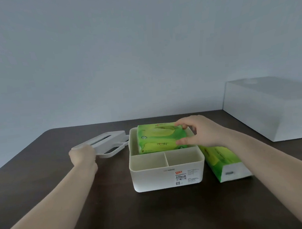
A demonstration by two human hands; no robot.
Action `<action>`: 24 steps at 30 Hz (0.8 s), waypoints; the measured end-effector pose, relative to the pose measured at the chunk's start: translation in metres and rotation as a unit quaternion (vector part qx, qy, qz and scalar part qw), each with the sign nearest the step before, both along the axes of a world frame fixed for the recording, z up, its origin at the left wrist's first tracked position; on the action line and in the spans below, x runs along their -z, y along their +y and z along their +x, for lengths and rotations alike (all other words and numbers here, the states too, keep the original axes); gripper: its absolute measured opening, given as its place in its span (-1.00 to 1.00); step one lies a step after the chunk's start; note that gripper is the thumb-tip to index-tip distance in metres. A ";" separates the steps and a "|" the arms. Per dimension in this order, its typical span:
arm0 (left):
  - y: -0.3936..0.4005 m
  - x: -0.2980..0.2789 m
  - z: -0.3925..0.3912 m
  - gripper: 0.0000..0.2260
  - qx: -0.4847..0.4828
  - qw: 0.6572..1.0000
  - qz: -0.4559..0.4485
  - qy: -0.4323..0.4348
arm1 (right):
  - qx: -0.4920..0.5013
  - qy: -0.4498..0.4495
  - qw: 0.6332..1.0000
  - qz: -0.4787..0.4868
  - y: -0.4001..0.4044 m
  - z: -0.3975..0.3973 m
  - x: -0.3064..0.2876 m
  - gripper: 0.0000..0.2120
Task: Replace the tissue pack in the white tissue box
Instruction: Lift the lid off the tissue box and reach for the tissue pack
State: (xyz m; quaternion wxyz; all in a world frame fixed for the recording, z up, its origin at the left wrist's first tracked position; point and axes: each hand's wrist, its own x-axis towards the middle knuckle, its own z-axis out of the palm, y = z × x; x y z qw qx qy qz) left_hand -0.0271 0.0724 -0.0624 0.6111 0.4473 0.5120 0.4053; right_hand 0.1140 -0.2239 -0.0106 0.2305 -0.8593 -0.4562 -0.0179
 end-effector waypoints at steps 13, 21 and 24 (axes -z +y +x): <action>-0.013 -0.002 -0.001 -0.78 0.179 0.954 0.139 0.195 | 0.090 -0.097 0.977 0.166 0.004 -0.007 -0.007 -0.81; -0.028 -0.007 0.008 -0.75 0.199 0.939 0.206 0.191 | 0.112 -0.182 0.952 0.220 0.031 0.011 -0.018 -0.82; -0.031 -0.008 0.012 -0.76 0.201 0.936 0.220 0.189 | 0.126 -0.146 0.971 0.143 0.051 0.019 -0.022 -0.77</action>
